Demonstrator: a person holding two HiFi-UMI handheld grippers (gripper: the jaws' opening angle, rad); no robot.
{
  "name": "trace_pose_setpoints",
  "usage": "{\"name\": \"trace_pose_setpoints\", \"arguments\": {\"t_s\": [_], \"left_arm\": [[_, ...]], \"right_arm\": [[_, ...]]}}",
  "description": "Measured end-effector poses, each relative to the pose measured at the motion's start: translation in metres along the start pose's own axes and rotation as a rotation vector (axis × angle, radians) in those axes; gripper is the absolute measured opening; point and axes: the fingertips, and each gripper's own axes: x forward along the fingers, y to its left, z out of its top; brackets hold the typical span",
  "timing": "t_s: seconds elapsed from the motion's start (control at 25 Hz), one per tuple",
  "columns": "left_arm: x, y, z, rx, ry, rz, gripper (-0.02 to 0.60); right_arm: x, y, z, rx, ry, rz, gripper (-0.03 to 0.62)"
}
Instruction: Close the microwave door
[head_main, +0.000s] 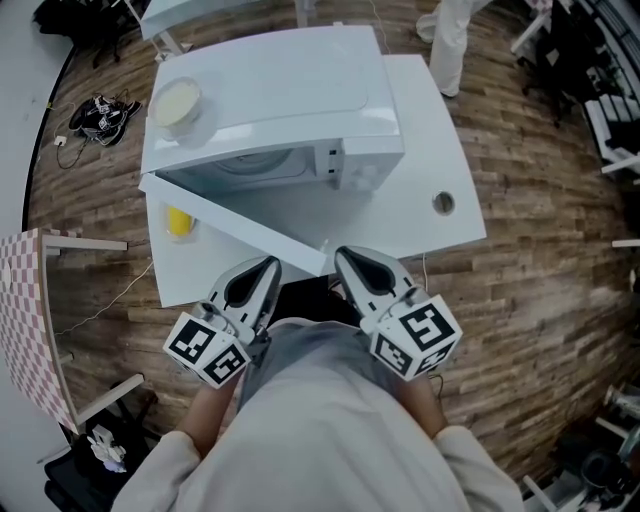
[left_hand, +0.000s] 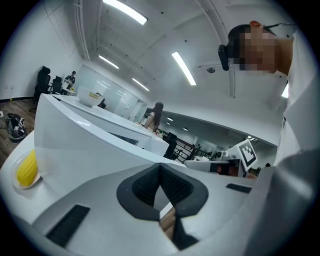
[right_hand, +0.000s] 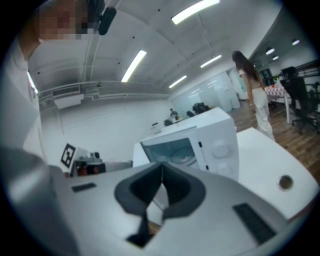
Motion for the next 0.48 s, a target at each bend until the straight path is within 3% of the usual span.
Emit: {"name": "trace_pose_setpoints", "arguments": {"t_s": [0.48], "left_arm": [[0.016,0.004,0.001,-0.003,0.007,-0.009,0.014]], "right_arm": [[0.005,-0.014,0.001,0.008,0.009,-0.004,0.023]]}}
